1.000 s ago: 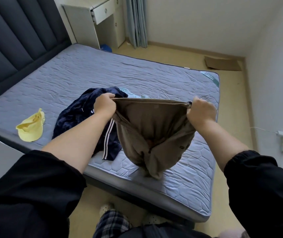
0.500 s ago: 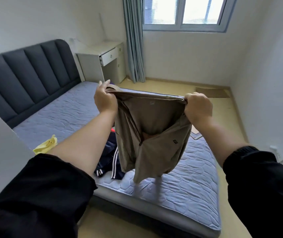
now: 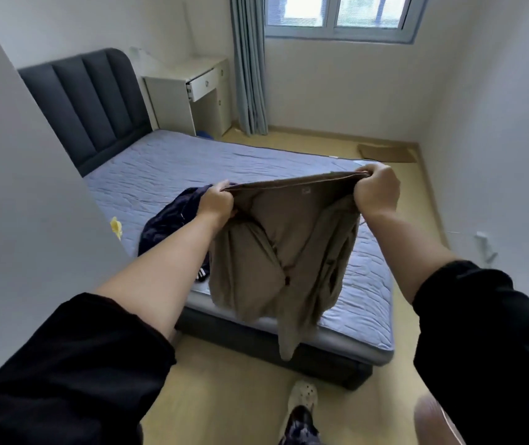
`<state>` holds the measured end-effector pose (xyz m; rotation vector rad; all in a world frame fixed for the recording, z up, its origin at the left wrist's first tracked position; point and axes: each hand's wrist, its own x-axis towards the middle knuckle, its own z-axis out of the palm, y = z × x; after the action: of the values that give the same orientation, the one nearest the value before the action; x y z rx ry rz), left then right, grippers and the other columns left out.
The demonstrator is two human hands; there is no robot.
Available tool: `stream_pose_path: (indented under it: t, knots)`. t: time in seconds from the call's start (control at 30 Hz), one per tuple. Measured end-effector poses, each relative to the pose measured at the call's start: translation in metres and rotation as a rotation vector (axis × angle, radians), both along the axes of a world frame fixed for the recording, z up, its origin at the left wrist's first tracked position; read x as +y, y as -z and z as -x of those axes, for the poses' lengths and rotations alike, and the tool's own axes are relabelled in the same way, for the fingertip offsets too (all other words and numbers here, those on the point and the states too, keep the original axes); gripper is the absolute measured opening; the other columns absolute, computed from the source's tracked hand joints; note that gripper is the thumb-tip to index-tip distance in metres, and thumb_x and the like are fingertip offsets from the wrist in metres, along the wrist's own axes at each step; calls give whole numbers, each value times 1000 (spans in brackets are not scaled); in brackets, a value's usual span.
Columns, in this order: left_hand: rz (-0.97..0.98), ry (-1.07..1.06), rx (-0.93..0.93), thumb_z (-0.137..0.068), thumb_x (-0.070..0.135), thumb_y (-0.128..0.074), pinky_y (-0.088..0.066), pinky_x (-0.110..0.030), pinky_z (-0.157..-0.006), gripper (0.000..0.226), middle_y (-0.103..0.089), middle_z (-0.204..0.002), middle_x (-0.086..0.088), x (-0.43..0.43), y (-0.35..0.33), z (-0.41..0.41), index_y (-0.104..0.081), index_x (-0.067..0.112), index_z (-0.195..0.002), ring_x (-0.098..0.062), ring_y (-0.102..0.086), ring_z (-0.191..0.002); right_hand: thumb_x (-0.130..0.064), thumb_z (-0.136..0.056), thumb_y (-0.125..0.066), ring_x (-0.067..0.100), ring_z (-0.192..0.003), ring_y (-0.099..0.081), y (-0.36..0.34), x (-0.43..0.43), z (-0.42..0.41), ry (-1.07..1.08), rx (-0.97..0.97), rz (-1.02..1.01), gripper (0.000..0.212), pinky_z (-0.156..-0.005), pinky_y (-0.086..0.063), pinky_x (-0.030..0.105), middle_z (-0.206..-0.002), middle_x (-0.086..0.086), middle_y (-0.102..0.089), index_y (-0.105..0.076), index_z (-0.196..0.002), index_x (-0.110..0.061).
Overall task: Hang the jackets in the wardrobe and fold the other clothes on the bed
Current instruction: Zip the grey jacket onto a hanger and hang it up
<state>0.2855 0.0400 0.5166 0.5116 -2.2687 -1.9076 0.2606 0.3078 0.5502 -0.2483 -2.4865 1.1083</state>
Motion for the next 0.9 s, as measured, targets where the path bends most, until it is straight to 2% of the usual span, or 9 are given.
stream_pose_path:
  t: [0.07,0.2,0.37,0.47,0.53,0.57,0.63,0.73,0.9]
  knots:
    - [92,11,-16,-71,22,-34,-50,-48,-95,49,-62,-122,-14,1,12,-10,-68,27,-106,-35,-59,-108,4,-77,-42,30,-84,-57,4,7,-12,28,39,-13,33,-70,-38,26,-89,14,-67,-70,-91,-7]
    - [346,27,-133,-73,32,-28,-34,-38,-109,68,-50,-140,-10,10,18,-15,-51,20,-136,-31,-45,-127,5,-77,-42,26,-77,-51,16,16,-19,94,41,13,29,-67,-33,25,-84,14,-65,-68,-86,-4]
    - [338,59,-160,-79,34,-31,-21,-35,-116,66,-40,-149,-6,31,29,0,-42,23,-143,-28,-35,-137,5,-77,-43,28,-91,-60,36,25,-4,206,82,125,35,-69,-36,20,-95,13,-69,-70,-95,-8]
    - [297,34,-117,-94,12,-34,-15,-19,-108,53,-23,-157,-10,45,41,29,-34,18,-147,-24,-23,-143,6,-77,-43,27,-94,-61,46,33,18,243,138,212,35,-73,-38,19,-99,14,-68,-68,-98,-7]
    - [280,16,-31,-91,0,-32,-11,-2,-91,60,-8,-160,-9,57,50,53,-31,16,-149,-21,-13,-146,7,-78,-44,25,-94,-59,51,37,38,259,215,248,34,-78,-38,14,-105,15,-63,-67,-101,-5]
    - [288,-1,10,-89,-4,-32,-10,1,-84,64,-3,-161,-7,62,54,64,-29,17,-149,-20,-9,-146,7,-80,-45,22,-94,-57,53,38,50,267,265,260,32,-79,-36,9,-108,16,-59,-66,-102,-4]
    - [321,-5,53,-85,-7,-33,-11,-2,-90,70,2,-161,-2,70,63,90,-26,20,-150,-19,-6,-146,6,-82,-46,19,-94,-53,59,41,77,245,322,275,28,-79,-33,5,-110,16,-53,-64,-102,-1]
    - [405,91,-74,-89,-1,-35,-16,-21,-109,63,-1,-161,-2,78,85,133,-28,18,-149,-22,-11,-146,5,-82,-46,30,-96,-56,80,48,127,113,79,180,26,-74,-35,16,-106,19,-58,-64,-100,-1]
    - [367,71,-496,-96,11,-31,-12,-28,-112,56,-7,-161,-4,84,130,183,-22,18,-151,-25,-15,-145,-1,-83,-50,36,-100,-59,143,52,187,147,-286,131,25,-80,-43,31,-104,21,-67,-67,-102,-1]
